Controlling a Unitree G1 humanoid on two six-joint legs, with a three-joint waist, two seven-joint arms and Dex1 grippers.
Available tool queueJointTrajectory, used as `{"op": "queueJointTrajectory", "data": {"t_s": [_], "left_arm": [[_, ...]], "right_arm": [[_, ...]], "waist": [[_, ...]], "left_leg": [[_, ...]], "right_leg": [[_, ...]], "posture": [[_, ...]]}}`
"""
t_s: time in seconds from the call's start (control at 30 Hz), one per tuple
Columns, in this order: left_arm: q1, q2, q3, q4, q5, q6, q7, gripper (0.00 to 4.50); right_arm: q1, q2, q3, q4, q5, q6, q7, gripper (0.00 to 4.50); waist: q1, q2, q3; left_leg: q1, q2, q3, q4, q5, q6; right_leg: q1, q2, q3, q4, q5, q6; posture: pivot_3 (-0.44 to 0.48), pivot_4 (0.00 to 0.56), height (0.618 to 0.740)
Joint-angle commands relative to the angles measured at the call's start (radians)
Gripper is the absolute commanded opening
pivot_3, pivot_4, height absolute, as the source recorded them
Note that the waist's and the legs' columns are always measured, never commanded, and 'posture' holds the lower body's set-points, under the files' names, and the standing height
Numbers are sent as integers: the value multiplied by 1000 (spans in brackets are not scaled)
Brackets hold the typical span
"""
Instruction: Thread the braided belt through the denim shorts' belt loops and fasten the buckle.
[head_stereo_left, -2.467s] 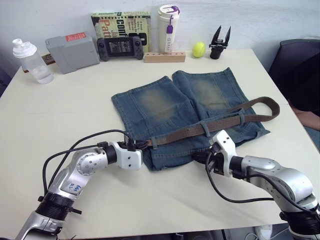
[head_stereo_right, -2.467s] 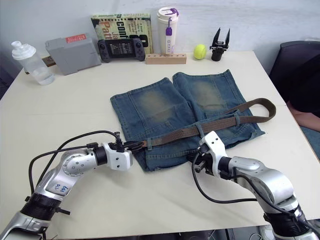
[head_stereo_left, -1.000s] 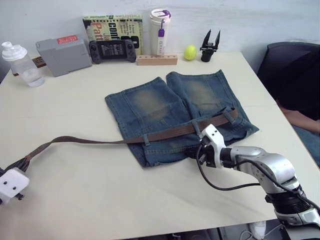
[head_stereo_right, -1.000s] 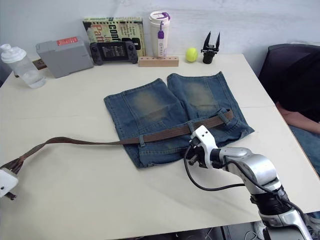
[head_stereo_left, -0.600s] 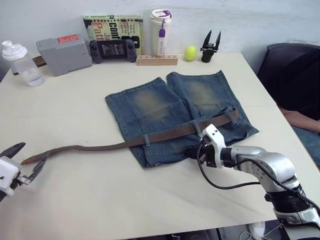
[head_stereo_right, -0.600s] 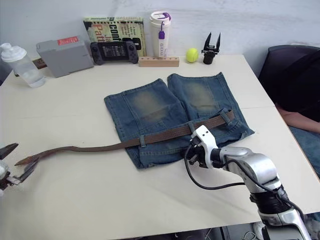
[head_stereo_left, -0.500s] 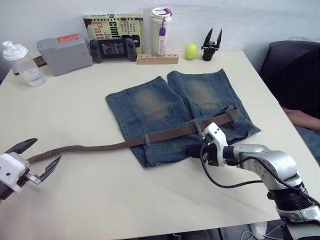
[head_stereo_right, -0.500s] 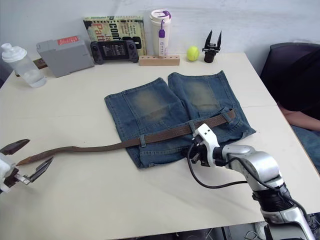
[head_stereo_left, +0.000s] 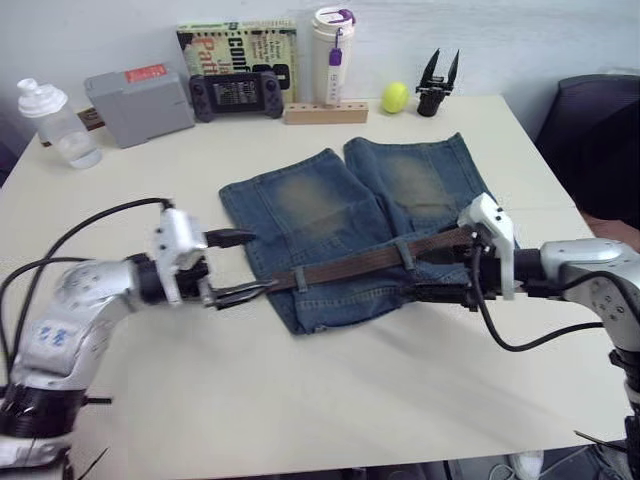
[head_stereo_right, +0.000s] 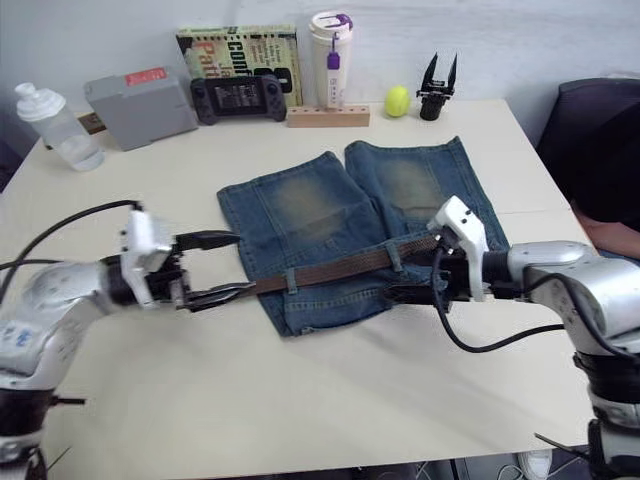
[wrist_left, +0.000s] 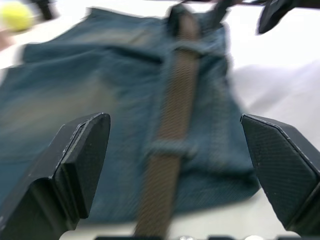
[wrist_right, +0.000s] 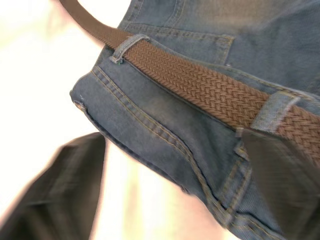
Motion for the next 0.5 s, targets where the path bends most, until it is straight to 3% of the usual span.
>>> {"op": "queueJointTrajectory", "data": {"t_s": [0.03, 0.23, 0.43, 0.5], "left_arm": [[-120, -53, -176, 26, 65, 41, -122, 4500], [-224, -152, -382, 156, 277, -98, -239, 4500], [-237, -218, -432, 316, 441, -228, -210, 4500], [-241, -224, -436, 361, 499, -292, -195, 4012]], "right_arm": [[68, -52, -55, -55, -47, -84, 3, 4481], [194, -105, -145, -99, -107, -96, -75, 4481], [283, -95, -253, -152, -104, -47, -147, 4481], [307, -101, -263, -155, -120, -55, -159, 4500]], "waist": [[3, -1, 0], [-1, -1, 0], [1, -1, 0], [3, -1, 0]], "left_leg": [[0, 0, 0, 1, 0, 0], [1, 1, 3, 3, 0, 0], [1, 2, 2, 5, 0, 0], [0, 1, 1, 5, 0, 0]], "right_leg": [[0, 0, 0, 0, 0, 1], [0, 2, 2, 1, 1, 2], [0, 2, 3, 1, 1, 2], [0, 2, 3, 1, 1, 2]], "posture": [[0, 150, 709], [0, 150, 709], [0, 150, 709], [0, 150, 709]]}}
